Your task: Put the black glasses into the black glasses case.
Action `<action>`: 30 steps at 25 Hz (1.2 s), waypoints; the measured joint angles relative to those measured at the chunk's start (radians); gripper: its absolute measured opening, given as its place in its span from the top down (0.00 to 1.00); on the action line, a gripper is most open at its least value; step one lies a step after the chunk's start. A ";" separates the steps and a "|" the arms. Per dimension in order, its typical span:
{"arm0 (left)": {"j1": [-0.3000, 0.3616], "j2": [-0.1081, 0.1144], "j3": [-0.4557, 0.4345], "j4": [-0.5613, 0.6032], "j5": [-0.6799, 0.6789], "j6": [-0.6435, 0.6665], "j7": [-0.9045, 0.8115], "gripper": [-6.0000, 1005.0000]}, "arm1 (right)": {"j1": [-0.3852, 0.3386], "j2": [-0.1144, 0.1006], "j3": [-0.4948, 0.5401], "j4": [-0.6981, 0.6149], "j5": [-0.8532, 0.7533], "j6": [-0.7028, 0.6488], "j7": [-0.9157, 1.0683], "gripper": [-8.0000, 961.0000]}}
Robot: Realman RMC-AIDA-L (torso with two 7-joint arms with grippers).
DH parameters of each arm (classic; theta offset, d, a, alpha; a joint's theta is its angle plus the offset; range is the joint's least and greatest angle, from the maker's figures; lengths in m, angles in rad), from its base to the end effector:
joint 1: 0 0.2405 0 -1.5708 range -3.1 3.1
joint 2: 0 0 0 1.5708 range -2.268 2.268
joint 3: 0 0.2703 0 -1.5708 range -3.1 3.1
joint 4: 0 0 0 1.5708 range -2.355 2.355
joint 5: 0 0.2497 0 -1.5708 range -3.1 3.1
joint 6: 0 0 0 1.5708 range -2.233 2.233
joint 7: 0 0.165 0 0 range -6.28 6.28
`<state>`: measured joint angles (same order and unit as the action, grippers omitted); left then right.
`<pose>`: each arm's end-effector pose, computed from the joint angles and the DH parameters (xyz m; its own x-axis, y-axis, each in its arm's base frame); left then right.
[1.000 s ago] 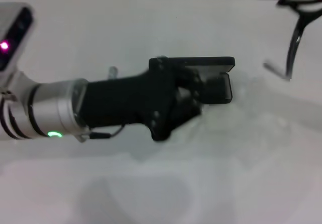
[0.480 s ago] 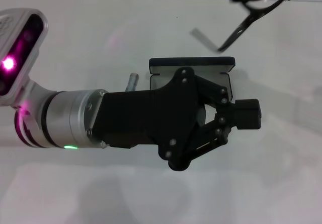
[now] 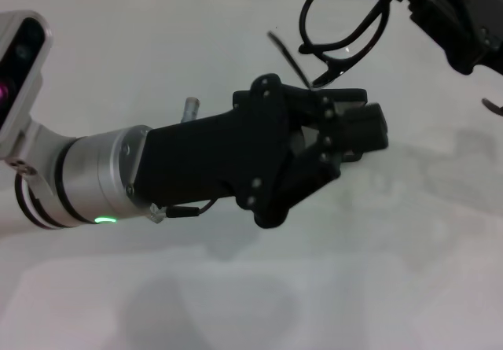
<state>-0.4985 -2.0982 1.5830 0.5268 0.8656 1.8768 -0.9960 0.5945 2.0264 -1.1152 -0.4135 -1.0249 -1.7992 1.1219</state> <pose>-0.1539 0.2970 -0.0623 0.3485 0.0474 0.9361 -0.0618 -0.9954 0.0733 0.1866 0.3744 0.0039 0.3537 0.0026 -0.9354 -0.2141 -0.9732 -0.0837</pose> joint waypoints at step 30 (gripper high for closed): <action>-0.014 0.000 0.006 -0.086 -0.036 -0.084 -0.016 0.94 | 0.043 0.000 -0.194 -0.013 -0.003 0.076 0.007 0.93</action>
<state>-0.5129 -2.0983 1.5888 0.4406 0.8298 1.7925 -1.0124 0.6376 2.0263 -1.3089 -0.4265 -1.0279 -1.7236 1.1291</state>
